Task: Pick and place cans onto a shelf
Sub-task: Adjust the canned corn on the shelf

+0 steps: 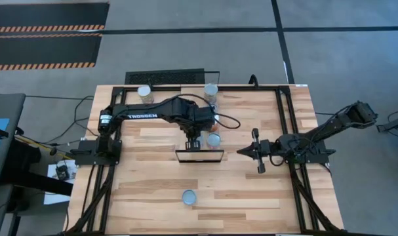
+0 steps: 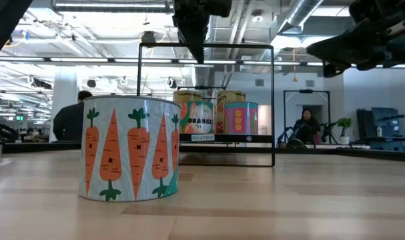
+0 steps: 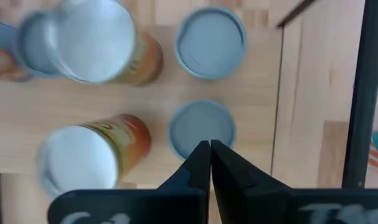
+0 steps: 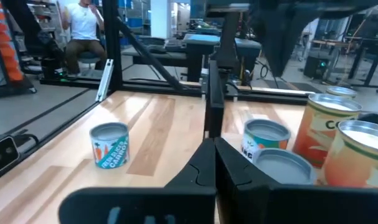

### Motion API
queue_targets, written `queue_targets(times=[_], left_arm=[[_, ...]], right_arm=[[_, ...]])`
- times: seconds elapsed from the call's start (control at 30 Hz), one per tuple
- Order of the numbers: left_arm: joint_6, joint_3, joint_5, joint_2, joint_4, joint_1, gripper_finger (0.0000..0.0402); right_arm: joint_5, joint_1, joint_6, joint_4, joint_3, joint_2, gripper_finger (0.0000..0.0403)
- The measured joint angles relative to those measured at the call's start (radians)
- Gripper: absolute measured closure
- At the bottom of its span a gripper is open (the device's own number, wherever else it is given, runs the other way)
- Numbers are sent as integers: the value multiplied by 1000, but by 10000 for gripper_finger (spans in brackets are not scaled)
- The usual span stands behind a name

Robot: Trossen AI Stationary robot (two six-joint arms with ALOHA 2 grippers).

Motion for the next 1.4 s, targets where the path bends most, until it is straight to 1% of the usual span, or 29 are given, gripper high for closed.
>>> queue_targets(times=[0.07, 0.13, 0.27, 0.4, 0.53, 0.63, 0.7, 0.77, 0.9, 1.1, 1.3, 1.4], left_arm=[[0, -11, -16, -14, 45, -7, 401], [0, -59, -17, -42, 115, -16, 401], [-9, -230, -34, -133, 317, -26, 401], [-21, -396, -90, -248, 469, -16, 401], [-26, -526, -138, -346, 553, 43, 401], [-4, -605, -123, -378, 625, 110, 401], [33, -640, -107, -385, 640, 155, 401], [82, -669, -82, -382, 665, 196, 401], [149, -700, 15, -382, 718, 257, 401], [194, -700, 93, -380, 706, 291, 401], [239, -701, 106, -350, 675, 292, 401], [251, -701, 113, -323, 680, 290, 401]], right_arm=[[33, 29, 0, 0, 0, 0, 394], [65, 56, 0, 0, 0, 0, 394], [115, 106, 0, 4, 0, 0, 394], [152, 145, 3, 7, 0, 0, 394], [193, 166, 7, 14, 0, 0, 394], [222, 166, 12, 12, 0, 0, 394], [224, 160, 26, 11, 1, 0, 394], [225, 151, 35, 10, 3, 0, 394], [232, 134, 35, 11, 3, 0, 394], [247, 104, -2, 3, 34, 0, 394], [245, 76, -155, -2, 92, 0, 394], [245, 53, -199, -35, 120, 0, 394]])
